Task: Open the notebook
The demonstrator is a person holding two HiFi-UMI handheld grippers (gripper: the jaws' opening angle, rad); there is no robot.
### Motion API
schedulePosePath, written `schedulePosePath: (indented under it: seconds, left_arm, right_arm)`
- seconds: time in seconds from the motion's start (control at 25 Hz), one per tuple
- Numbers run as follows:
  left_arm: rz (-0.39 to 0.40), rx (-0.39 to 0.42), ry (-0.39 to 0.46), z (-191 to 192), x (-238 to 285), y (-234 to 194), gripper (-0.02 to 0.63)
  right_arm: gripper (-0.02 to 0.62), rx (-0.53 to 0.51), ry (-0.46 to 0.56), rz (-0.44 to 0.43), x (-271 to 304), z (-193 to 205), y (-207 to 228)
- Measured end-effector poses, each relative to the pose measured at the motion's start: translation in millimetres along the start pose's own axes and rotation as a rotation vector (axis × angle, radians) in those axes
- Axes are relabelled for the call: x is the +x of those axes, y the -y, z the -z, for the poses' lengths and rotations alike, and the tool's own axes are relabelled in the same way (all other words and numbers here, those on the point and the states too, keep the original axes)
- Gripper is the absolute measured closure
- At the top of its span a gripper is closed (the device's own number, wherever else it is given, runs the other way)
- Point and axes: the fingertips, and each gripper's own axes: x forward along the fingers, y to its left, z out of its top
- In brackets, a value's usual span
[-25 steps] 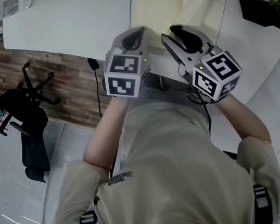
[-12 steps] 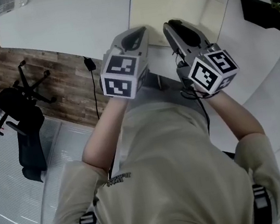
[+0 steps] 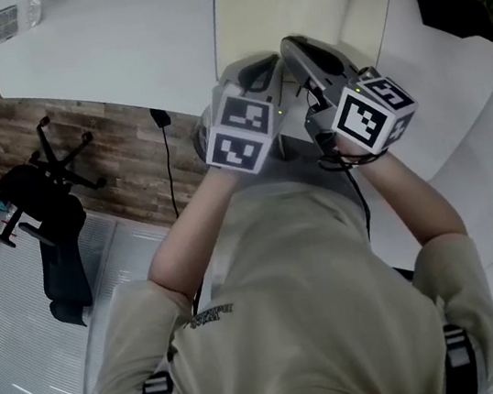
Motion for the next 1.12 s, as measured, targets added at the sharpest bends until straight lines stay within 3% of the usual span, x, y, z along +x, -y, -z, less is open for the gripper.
schedulePosePath:
  seconds: [0.2,0.36,0.44,0.52,0.56,0.68,0.76,0.88,1.12]
  left_arm:
    - [-0.016,0.0,-0.032,3.9,10.4,-4.2,0.605]
    - [-0.022,0.012,-0.029,3.4,11.1,-3.9,0.606]
    - [-0.023,0.013,-0.029,3.1,10.7,-4.2,0.606]
    - [-0.02,0.009,-0.027,3.1,9.9,-4.4,0.606]
    - [-0.017,0.007,-0.024,3.0,9.5,-4.3,0.606]
    - [-0.012,-0.011,-0.008,2.5,6.2,-5.5,0.606]
    - [-0.031,-0.023,0.0,2.5,-2.0,-11.7,0.606]
    - [-0.083,-0.051,0.013,3.9,-26.9,-29.8,0.606]
    - [-0.176,-0.119,0.033,14.0,-72.2,-69.8,0.606]
  right_arm:
    - [0.588,0.007,0.023,-0.003,-18.5,-6.6,-5.0]
    - [0.582,-0.175,0.06,0.162,-60.2,-25.4,25.6]
    - [0.558,-0.227,0.039,0.201,-72.1,-27.1,40.2]
    - [0.538,-0.167,0.015,0.167,-73.9,-24.1,48.0]
    - [0.478,-0.102,0.01,0.123,-72.1,-22.0,48.8]
    - [0.46,0.049,0.005,-0.05,-60.9,-17.0,31.2]
    - [0.46,-0.016,-0.018,-0.11,-50.9,-14.3,9.9]
    - [0.435,-0.146,-0.08,-0.12,-36.1,-5.0,-13.0]
    - [0.46,-0.157,-0.166,-0.121,-9.2,23.6,-25.8]
